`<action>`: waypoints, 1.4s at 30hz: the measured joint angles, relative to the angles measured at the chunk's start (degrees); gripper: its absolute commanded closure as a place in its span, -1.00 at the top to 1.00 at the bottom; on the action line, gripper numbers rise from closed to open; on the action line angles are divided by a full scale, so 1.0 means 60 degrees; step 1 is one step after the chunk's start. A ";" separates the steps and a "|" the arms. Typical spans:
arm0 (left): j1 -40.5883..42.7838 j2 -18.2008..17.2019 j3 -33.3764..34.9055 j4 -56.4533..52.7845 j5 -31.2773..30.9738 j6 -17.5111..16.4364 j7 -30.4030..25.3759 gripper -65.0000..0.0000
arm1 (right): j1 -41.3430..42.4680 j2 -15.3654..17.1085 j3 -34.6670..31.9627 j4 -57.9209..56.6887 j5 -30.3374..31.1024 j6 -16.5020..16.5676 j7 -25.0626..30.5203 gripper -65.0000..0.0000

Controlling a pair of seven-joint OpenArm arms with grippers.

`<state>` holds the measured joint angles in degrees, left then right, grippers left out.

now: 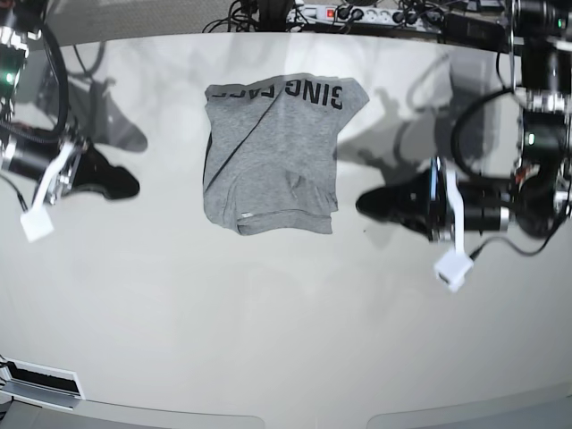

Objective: Layout the t-shirt on the table in an organized manner, then fold the t-shirt properly

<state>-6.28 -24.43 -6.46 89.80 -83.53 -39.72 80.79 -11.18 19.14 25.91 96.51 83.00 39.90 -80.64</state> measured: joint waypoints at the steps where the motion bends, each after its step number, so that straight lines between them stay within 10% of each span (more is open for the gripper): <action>1: 0.0390 -0.0004 -0.0131 0.0525 0.0018 0.0004 0.0011 -1.00 | -0.0364 -0.0004 0.0011 0.0386 -0.0076 -0.0004 -0.0076 -1.00; 18: 0.8240 -0.0149 -0.4033 0.5034 0.0004 0.0000 0.0011 -1.00 | -0.6419 -0.0011 0.1920 0.4637 0.0073 -0.0004 0.0000 -1.00; 31: 1.1657 -0.0084 -0.3661 0.3432 0.4280 0.0171 -0.2211 -1.00 | -0.7941 0.0033 0.0627 0.0499 0.0138 0.0000 0.0113 -1.00; 35: 1.0772 -0.0040 -0.2892 0.1563 0.5078 0.0164 -0.2798 -1.00 | -0.6881 0.0007 -0.0627 -0.1421 -0.1847 0.0000 0.0146 -1.00; 42: 0.8470 -0.0025 -0.1639 -0.2575 0.6339 0.0189 -0.4575 -1.00 | -0.4962 0.0022 -0.2339 -0.4885 -0.6065 -0.0033 0.4084 -1.00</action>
<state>44.53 -24.58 -16.29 74.35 -45.50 -38.59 53.34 -40.95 19.27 11.88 67.20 46.61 39.70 -56.14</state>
